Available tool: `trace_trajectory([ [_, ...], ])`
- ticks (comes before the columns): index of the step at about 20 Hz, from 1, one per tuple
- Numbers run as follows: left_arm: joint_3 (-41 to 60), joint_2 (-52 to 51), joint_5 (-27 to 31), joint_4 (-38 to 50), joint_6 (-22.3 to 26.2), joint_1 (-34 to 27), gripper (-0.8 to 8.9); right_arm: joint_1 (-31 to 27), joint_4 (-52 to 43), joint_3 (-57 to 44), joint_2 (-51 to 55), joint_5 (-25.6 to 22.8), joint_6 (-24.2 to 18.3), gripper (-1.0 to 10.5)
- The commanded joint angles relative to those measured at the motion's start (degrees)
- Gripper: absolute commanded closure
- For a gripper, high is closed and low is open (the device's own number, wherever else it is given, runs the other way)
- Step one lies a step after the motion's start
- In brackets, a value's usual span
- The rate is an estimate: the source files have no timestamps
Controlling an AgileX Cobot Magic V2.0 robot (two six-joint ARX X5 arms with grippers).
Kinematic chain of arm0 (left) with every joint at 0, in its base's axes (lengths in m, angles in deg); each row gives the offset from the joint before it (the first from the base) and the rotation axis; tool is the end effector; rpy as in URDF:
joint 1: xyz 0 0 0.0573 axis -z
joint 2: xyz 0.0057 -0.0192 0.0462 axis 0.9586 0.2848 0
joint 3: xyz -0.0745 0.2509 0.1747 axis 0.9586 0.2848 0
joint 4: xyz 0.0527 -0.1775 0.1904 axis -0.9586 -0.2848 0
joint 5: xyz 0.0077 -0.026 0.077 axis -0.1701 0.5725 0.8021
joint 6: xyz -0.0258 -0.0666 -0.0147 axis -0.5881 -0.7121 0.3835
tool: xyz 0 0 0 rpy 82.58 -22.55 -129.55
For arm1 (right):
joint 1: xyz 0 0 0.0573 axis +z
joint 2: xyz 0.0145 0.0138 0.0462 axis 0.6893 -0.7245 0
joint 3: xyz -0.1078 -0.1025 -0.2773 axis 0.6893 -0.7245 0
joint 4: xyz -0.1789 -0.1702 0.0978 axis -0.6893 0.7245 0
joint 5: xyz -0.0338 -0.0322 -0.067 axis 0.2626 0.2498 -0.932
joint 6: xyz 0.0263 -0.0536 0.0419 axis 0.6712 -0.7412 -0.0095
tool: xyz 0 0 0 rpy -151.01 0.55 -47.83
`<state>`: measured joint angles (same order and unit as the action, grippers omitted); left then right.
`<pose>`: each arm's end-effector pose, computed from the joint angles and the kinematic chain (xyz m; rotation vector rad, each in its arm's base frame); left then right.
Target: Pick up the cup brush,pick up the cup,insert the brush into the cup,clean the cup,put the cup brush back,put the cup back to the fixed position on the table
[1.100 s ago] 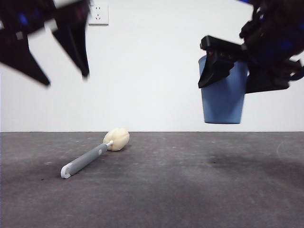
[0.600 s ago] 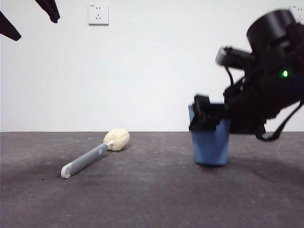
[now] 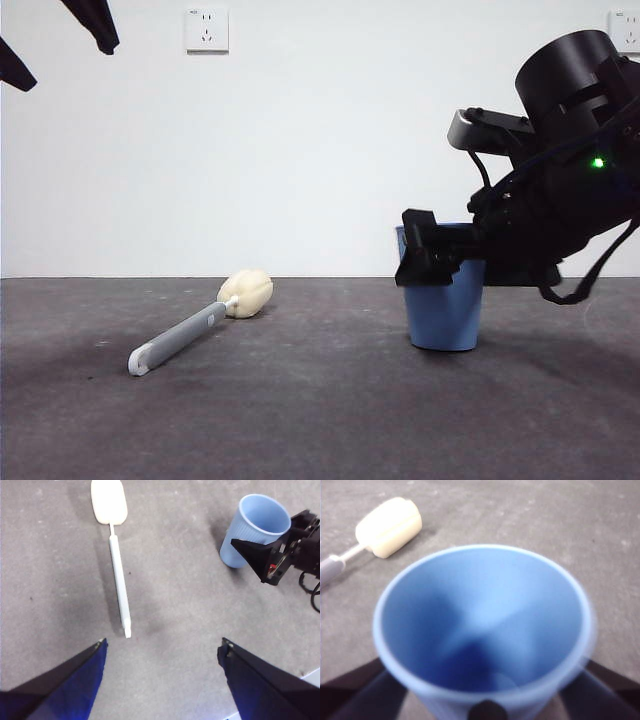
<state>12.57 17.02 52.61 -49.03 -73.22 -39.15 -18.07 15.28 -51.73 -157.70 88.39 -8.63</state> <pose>0.1407 -0.0930 0.3380 -0.0977 0.7840 -0.3953 0.3014 0.1437 0.1603 -0.1064 0.3991 0.4403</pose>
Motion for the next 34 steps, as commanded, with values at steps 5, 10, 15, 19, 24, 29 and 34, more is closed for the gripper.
trace_trajectory([
  [5,0.6,-0.1,0.2,-0.4,1.2,0.2,4.36,0.0,6.0,-0.4,6.5,-0.3,-0.1,3.4],
  [10,0.6,-0.1,0.1,-0.8,2.3,0.2,4.36,0.1,22.1,-0.4,17.5,-0.4,2.9,3.5],
  [15,0.6,-0.1,-0.1,-6.4,5.5,0.2,4.42,3.5,57.3,0.6,37.1,5.4,11.6,5.2],
  [19,0.6,-0.1,-0.1,-8.3,7.0,0.2,8.41,7.2,74.6,0.6,49.3,12.2,13.6,9.7],
  [24,0.6,-0.1,-1.0,-8.4,7.1,0.2,8.22,8.7,78.5,0.6,56.7,12.2,16.0,9.6],
  [29,0.6,-0.1,-1.2,-8.5,7.1,0.2,8.17,8.7,78.5,0.6,57.7,12.0,16.3,9.5],
  [34,0.6,0.0,-1.2,-8.5,7.0,0.2,8.17,8.7,78.5,0.6,57.7,11.8,16.3,9.5],
])
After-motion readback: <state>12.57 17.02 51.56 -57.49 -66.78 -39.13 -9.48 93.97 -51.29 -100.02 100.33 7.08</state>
